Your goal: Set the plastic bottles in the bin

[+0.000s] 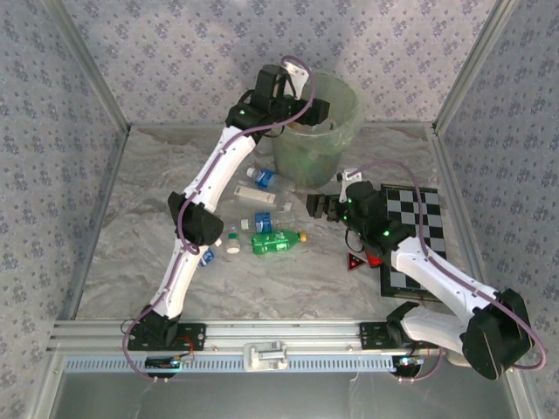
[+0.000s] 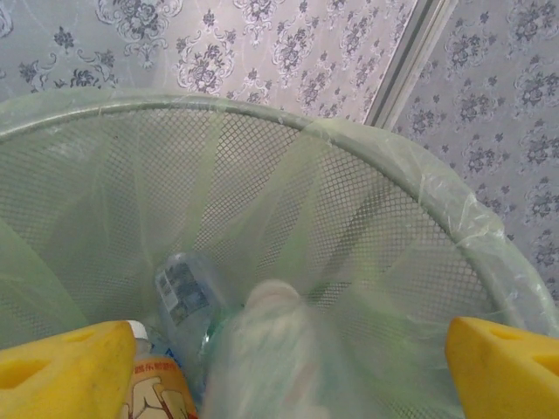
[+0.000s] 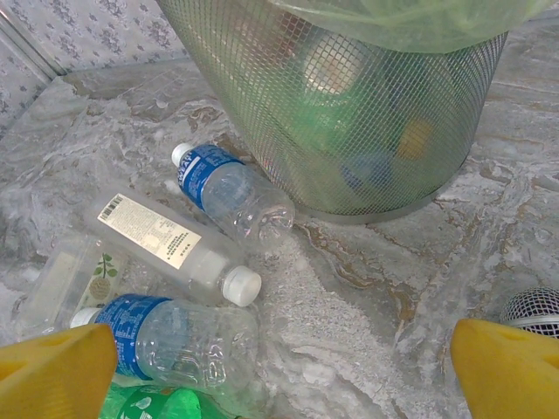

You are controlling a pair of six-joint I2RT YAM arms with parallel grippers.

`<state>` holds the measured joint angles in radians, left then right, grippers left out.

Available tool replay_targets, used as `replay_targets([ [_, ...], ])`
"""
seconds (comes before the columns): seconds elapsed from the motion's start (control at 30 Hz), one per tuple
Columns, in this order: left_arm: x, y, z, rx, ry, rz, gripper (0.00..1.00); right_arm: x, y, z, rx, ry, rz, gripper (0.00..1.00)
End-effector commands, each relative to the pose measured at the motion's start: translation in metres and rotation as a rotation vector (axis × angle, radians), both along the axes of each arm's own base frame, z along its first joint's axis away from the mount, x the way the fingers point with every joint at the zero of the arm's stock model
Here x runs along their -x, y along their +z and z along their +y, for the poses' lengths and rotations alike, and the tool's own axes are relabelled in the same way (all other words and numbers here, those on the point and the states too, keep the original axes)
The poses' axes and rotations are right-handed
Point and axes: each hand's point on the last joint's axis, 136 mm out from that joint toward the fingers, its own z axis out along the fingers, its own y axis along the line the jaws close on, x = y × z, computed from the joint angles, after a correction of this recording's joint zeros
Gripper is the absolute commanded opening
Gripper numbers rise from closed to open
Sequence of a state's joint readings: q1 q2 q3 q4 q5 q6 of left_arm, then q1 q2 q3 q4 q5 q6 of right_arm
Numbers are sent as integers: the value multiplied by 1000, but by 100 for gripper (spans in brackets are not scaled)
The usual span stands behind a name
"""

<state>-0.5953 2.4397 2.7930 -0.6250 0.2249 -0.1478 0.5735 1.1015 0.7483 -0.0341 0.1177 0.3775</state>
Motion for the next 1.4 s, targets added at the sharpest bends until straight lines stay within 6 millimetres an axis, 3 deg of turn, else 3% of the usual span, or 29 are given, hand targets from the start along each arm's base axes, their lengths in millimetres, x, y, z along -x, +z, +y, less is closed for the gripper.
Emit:
replay_targets([
  [0.0,11,41,8,47,-10,-60,95,1,0,-8,7,-29,1,100],
  [0.2,35,66,24,31,-7,-54,100,-4,-4,-2,2,-19,13,100],
  [0.4,61,69,39,41,0,-80,100,-9,-7,12,-8,28,38,100],
  [0.5,72,71,63,61,73,-141,100,-11,-9,20,-12,59,48,100],
  [0.53,76,56,73,46,106,-137,100,-11,-11,24,-13,74,55,100],
  [0.7,92,19,132,37,299,-136,100,-11,-21,47,-18,160,102,100],
  [0.9,115,-57,201,37,520,-2,100,-5,-35,84,-3,287,159,100],
  [1.07,140,-108,258,30,699,94,100,8,-46,116,47,404,204,100],
  [1.2,159,-130,294,55,811,128,100,25,-58,140,88,496,248,100],
  [1.37,170,-144,323,131,908,163,100,45,-77,160,164,601,292,100],
])
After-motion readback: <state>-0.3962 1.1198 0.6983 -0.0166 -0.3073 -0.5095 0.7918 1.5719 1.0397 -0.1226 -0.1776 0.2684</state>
